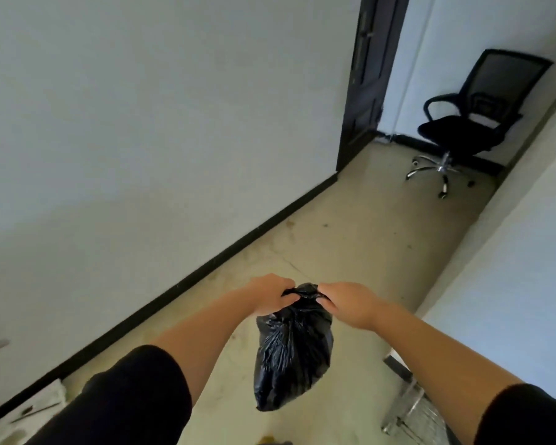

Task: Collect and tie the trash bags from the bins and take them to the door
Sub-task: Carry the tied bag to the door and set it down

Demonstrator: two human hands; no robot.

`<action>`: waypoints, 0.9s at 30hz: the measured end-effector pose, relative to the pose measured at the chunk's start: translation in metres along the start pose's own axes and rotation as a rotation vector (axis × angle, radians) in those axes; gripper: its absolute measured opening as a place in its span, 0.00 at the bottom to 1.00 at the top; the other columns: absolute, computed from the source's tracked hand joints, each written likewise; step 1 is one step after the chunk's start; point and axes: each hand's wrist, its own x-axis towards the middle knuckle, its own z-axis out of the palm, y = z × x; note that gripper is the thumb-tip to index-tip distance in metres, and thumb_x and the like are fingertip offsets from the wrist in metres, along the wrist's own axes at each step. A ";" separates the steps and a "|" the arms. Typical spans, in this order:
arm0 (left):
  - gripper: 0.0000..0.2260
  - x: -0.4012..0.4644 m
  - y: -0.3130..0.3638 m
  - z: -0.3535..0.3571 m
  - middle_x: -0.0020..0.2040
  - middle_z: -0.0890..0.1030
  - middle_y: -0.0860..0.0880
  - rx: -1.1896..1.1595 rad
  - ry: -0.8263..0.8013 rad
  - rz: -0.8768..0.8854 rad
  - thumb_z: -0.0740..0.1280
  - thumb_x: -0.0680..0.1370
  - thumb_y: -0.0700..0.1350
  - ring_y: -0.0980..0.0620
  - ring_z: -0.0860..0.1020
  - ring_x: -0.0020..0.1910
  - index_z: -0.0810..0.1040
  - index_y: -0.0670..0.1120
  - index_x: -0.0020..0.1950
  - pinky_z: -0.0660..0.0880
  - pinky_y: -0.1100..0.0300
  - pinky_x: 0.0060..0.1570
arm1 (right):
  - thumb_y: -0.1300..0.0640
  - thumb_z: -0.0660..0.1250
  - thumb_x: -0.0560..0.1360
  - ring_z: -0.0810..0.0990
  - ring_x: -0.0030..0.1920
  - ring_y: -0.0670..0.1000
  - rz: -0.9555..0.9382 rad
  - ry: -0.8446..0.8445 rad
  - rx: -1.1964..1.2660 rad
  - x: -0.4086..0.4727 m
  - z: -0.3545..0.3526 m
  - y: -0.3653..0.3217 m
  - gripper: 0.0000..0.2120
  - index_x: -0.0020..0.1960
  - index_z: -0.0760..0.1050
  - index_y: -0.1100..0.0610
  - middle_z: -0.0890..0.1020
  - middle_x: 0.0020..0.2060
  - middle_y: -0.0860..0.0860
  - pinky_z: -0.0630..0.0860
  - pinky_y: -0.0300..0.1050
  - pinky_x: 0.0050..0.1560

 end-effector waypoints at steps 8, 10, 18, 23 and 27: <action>0.10 0.169 -0.032 -0.082 0.43 0.75 0.48 0.019 -0.058 0.129 0.55 0.82 0.52 0.47 0.74 0.43 0.70 0.48 0.48 0.70 0.54 0.44 | 0.51 0.51 0.82 0.77 0.46 0.59 0.150 -0.003 0.044 0.115 -0.055 0.112 0.12 0.53 0.68 0.58 0.79 0.48 0.58 0.73 0.53 0.45; 0.11 0.218 -0.037 -0.097 0.44 0.76 0.48 0.030 -0.055 0.150 0.55 0.82 0.52 0.47 0.74 0.43 0.71 0.47 0.48 0.71 0.53 0.45 | 0.51 0.51 0.82 0.77 0.46 0.59 0.151 -0.007 0.035 0.144 -0.067 0.148 0.12 0.52 0.68 0.58 0.79 0.47 0.58 0.72 0.52 0.43; 0.11 0.413 -0.028 -0.166 0.42 0.74 0.49 -0.023 -0.039 0.117 0.55 0.81 0.53 0.48 0.72 0.41 0.68 0.48 0.46 0.68 0.55 0.42 | 0.51 0.52 0.81 0.77 0.47 0.60 0.113 -0.032 -0.014 0.245 -0.139 0.312 0.12 0.54 0.68 0.59 0.79 0.49 0.59 0.66 0.48 0.39; 0.11 0.515 -0.015 -0.213 0.41 0.73 0.48 -0.062 -0.040 0.112 0.55 0.81 0.53 0.48 0.72 0.41 0.68 0.47 0.45 0.67 0.55 0.41 | 0.51 0.52 0.81 0.78 0.47 0.59 0.113 -0.024 -0.044 0.297 -0.187 0.405 0.12 0.55 0.69 0.59 0.79 0.49 0.58 0.65 0.47 0.38; 0.11 0.597 -0.015 -0.245 0.41 0.73 0.47 -0.067 -0.035 0.132 0.56 0.81 0.52 0.47 0.72 0.41 0.68 0.46 0.45 0.67 0.56 0.41 | 0.52 0.53 0.81 0.78 0.47 0.59 0.129 -0.018 -0.043 0.344 -0.213 0.473 0.13 0.56 0.70 0.59 0.79 0.49 0.58 0.64 0.46 0.39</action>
